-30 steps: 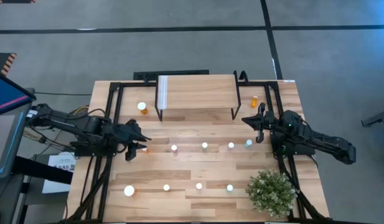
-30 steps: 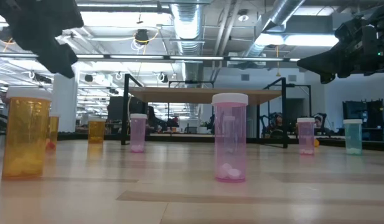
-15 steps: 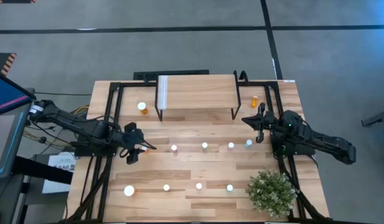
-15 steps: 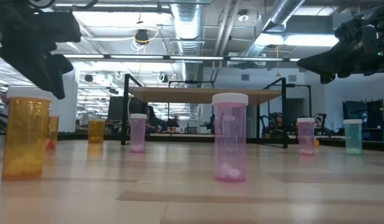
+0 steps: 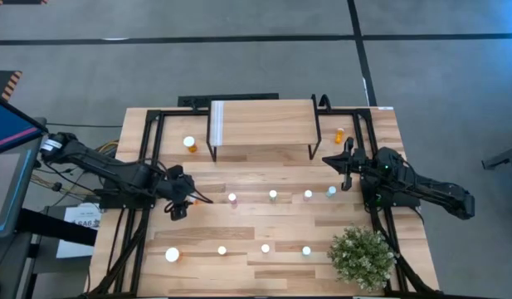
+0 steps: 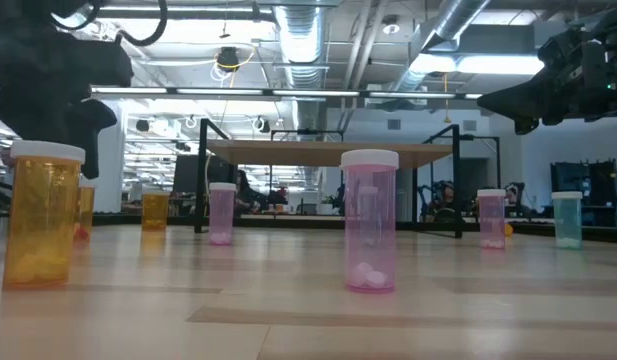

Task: Pick and place medicine bottles onto shelf by color
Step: Put the middle left small orange pill bottle on the shelf

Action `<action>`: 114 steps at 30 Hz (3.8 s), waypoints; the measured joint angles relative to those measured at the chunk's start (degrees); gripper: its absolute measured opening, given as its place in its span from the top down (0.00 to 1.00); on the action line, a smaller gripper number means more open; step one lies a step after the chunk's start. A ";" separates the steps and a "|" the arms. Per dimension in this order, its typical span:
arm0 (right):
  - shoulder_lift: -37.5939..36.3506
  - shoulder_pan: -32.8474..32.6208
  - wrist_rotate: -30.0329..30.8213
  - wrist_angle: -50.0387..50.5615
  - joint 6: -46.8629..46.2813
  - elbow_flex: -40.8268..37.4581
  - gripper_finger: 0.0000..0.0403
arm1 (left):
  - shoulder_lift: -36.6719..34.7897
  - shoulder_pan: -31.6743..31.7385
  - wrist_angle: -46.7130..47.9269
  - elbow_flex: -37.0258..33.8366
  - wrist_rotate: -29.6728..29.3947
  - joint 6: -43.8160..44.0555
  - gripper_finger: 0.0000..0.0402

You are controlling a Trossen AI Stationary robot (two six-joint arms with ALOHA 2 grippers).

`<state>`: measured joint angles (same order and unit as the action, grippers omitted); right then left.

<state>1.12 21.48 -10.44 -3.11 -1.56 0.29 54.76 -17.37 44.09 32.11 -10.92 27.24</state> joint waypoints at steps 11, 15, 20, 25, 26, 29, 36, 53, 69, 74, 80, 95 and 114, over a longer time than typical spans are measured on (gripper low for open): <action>0.01 0.00 0.00 0.00 0.01 0.00 0.93 | 1.62 0.00 -1.13 -0.62 -0.02 1.01 0.40; 0.01 0.00 0.00 0.00 0.00 -0.02 0.93 | 1.62 0.00 -1.11 -0.61 -0.32 1.42 0.40; -0.01 0.01 0.00 0.00 0.00 -0.01 0.93 | 1.62 0.00 -1.13 -0.62 -0.46 2.50 0.40; -0.02 0.00 0.00 0.00 0.00 0.00 0.93 | 1.62 0.00 -1.13 -0.62 -0.84 3.57 0.40; -0.01 0.00 0.00 0.00 0.02 -0.02 0.93 | 1.62 0.00 -1.13 -0.62 -1.14 3.87 0.40; 0.01 0.01 0.00 0.00 0.01 -0.01 0.93 | 1.62 0.00 -1.27 -0.66 -1.65 4.95 0.40; 0.01 0.01 0.00 0.00 0.01 -0.01 0.93 | 1.62 -0.02 -3.00 -3.31 -1.55 7.07 0.40; -0.01 0.01 0.00 0.00 0.01 -0.01 0.93 | 1.62 0.00 -3.90 -3.31 -2.93 7.23 0.64; 0.00 0.01 0.00 0.00 0.00 0.00 0.93 | 1.62 0.00 -6.33 -3.31 -2.43 5.57 0.75; -0.02 0.02 0.00 0.00 0.00 0.00 0.93 | 1.61 0.28 -6.28 -1.42 -3.39 3.93 0.75; 0.00 0.01 0.00 0.00 0.00 0.00 0.93 | 1.60 2.99 -5.66 4.98 -4.93 -0.11 0.75; 0.01 0.01 0.00 0.01 0.02 -0.02 0.93 | 1.58 15.99 0.11 19.12 -4.20 -14.44 0.75; 0.01 0.02 0.00 0.00 0.02 -0.02 0.93 | 5.71 33.59 -6.59 27.88 2.33 -30.75 0.75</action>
<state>1.13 21.49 -10.44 -3.11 -1.54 0.27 60.47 16.22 37.49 59.99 -8.58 -3.50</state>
